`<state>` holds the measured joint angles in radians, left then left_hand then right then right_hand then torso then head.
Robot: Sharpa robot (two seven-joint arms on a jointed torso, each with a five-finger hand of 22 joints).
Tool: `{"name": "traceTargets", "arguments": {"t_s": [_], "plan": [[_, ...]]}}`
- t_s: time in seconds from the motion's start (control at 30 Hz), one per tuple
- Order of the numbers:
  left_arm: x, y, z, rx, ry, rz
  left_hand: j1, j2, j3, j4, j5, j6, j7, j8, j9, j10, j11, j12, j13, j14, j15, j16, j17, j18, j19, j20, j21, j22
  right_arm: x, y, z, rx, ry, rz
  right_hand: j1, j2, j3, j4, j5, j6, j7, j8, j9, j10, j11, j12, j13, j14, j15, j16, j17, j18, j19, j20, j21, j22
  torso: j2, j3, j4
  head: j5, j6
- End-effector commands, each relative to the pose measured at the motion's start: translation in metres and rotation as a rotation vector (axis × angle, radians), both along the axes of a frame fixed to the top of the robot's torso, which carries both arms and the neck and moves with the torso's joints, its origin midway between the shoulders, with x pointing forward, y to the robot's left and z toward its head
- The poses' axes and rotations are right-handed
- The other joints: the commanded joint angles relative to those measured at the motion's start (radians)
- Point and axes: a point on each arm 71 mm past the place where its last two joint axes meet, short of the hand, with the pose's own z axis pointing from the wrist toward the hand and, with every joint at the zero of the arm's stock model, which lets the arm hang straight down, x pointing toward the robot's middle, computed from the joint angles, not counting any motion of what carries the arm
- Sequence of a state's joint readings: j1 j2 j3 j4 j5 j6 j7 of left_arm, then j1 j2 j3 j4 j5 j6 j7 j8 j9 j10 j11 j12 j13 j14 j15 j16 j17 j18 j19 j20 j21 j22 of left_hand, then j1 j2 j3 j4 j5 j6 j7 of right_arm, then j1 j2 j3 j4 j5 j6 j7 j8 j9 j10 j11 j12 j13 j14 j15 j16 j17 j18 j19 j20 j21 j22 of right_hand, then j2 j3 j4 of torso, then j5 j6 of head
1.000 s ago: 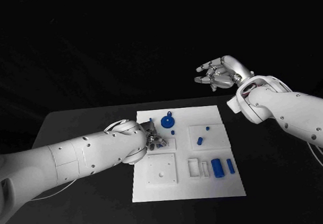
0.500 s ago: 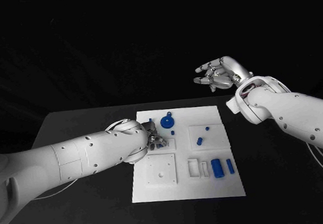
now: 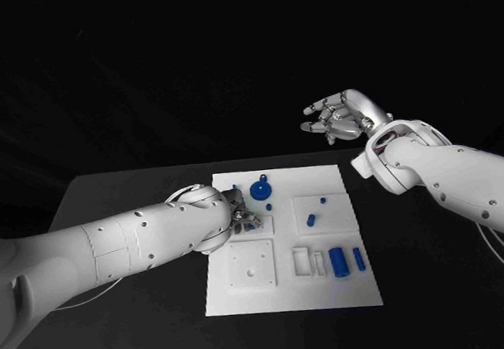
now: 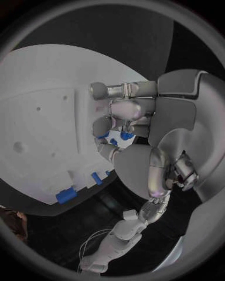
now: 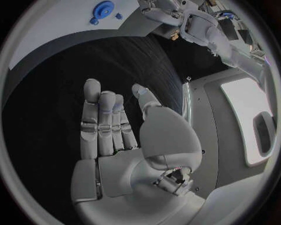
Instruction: Assemble the parts on the task board
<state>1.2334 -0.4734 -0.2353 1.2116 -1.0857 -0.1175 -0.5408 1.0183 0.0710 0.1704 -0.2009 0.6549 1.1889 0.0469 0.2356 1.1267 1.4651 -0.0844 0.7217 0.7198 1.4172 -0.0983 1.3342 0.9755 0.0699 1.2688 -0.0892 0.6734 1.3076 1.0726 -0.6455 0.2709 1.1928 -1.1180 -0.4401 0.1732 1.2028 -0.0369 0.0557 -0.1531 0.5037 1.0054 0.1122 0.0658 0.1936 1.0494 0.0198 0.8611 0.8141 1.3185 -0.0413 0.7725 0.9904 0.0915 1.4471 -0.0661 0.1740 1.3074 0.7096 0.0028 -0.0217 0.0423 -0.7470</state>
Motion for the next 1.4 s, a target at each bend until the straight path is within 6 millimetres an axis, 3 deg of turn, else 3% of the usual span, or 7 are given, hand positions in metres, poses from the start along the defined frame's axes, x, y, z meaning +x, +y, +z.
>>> {"name": "traceTargets", "arguments": {"t_s": [0.03,0.43,0.73,0.83,0.9,1.17,1.4], "plan": [[-0.006,-0.007,-0.006,0.000,0.043,-0.042,0.018,0.017,0.036,-0.031,-0.036,0.097,-0.104,-0.002,-0.001,0.007,-0.010,-0.005,0.002,0.029,-0.022,-0.005,0.001,0.018,0.000,0.006,-0.001,0.028,0.000,0.002,-0.001,-0.009,0.005,0.016,-0.011,-0.002,0.005,0.000,0.004,0.008,-0.001,-0.003,-0.002,0.000,-0.006,0.004,-0.001,0.000,-0.007,0.003,0.000,0.005,0.007,-0.002,0.006,0.029,-0.001,-0.0003,-0.0003,0.000,-0.002],[-0.005,-0.005,-0.008,0.003,0.053,-0.042,0.044,-0.049,-0.077,0.124,-0.189,0.100,-0.113,-0.001,-0.002,0.004,-0.012,-0.002,0.001,0.025,-0.023,-0.010,-0.001,0.012,-0.001,0.001,-0.015,0.026,-0.001,0.001,-0.002,-0.009,0.005,0.014,-0.013,-0.004,0.008,-0.001,0.005,0.008,0.000,-0.003,-0.002,0.000,-0.006,0.003,-0.002,0.000,-0.007,0.002,0.000,0.005,0.006,-0.001,0.004,0.028,-0.001,0.0000,0.0001,-0.004,-0.002],[-0.003,0.000,-0.008,0.004,0.048,-0.030,0.081,-0.071,-0.113,0.205,-0.239,0.102,-0.113,-0.001,-0.001,0.003,-0.012,-0.001,0.000,0.024,-0.025,-0.011,-0.002,0.008,-0.002,-0.002,-0.021,0.026,-0.001,0.000,-0.002,-0.010,0.005,0.011,-0.009,-0.005,0.010,-0.004,0.002,0.007,0.000,-0.003,-0.003,-0.001,-0.006,0.003,-0.002,-0.001,-0.006,0.002,0.000,0.005,0.005,-0.001,0.003,0.028,0.000,-0.0006,-0.0001,-0.006,-0.004],[-0.003,0.002,-0.008,0.004,0.047,-0.027,0.086,-0.073,-0.116,0.216,-0.253,0.103,-0.113,0.000,-0.001,0.003,-0.012,-0.001,-0.001,0.024,-0.025,-0.011,-0.002,0.009,-0.001,-0.001,-0.021,0.026,-0.001,0.000,-0.002,-0.009,0.005,0.011,-0.009,-0.005,0.010,-0.004,0.002,0.007,0.000,-0.003,-0.003,-0.001,-0.006,0.003,-0.002,-0.001,-0.006,0.002,0.000,0.005,0.005,-0.001,0.003,0.028,0.000,-0.0007,-0.0003,-0.008,-0.004],[-0.002,0.004,-0.008,0.005,0.047,-0.023,0.087,-0.071,-0.122,0.219,-0.296,0.106,-0.113,0.001,0.001,0.004,-0.012,0.000,-0.001,0.024,-0.025,-0.011,-0.001,0.009,-0.001,-0.001,-0.022,0.026,-0.001,-0.001,-0.003,-0.010,0.006,0.010,-0.009,-0.004,0.011,-0.006,0.001,0.007,0.000,-0.003,-0.003,-0.001,-0.005,0.002,-0.002,-0.001,-0.006,0.002,0.000,0.005,0.006,-0.001,0.002,0.027,0.000,-0.0010,-0.0006,-0.010,-0.004],[-0.002,0.009,-0.008,0.007,0.048,-0.017,0.085,-0.076,-0.135,0.244,-0.328,0.109,-0.113,0.003,0.003,0.005,-0.012,0.000,-0.001,0.025,-0.025,-0.009,0.001,0.011,0.000,0.001,-0.020,0.026,-0.002,-0.003,-0.004,-0.011,0.007,0.006,-0.009,-0.004,0.011,-0.006,0.001,0.007,0.000,-0.003,-0.003,-0.001,-0.005,0.002,-0.002,-0.001,-0.006,0.002,0.000,0.005,0.006,-0.001,0.002,0.027,-0.001,-0.0007,0.0000,-0.011,-0.007],[-0.004,0.016,-0.008,-0.002,0.062,-0.005,0.067,-0.114,-0.124,0.309,-0.442,0.118,-0.112,0.006,0.007,0.007,-0.012,-0.001,-0.002,0.026,-0.024,-0.010,0.001,0.013,0.001,0.003,-0.020,0.026,-0.002,-0.005,-0.005,-0.013,0.008,0.003,-0.009,-0.004,0.011,-0.006,0.001,0.007,0.000,-0.003,-0.003,-0.001,-0.005,0.002,-0.002,-0.001,-0.006,0.002,0.000,0.005,0.006,-0.001,0.002,0.027,-0.001,-0.0004,0.0007,-0.013,-0.006]]}}
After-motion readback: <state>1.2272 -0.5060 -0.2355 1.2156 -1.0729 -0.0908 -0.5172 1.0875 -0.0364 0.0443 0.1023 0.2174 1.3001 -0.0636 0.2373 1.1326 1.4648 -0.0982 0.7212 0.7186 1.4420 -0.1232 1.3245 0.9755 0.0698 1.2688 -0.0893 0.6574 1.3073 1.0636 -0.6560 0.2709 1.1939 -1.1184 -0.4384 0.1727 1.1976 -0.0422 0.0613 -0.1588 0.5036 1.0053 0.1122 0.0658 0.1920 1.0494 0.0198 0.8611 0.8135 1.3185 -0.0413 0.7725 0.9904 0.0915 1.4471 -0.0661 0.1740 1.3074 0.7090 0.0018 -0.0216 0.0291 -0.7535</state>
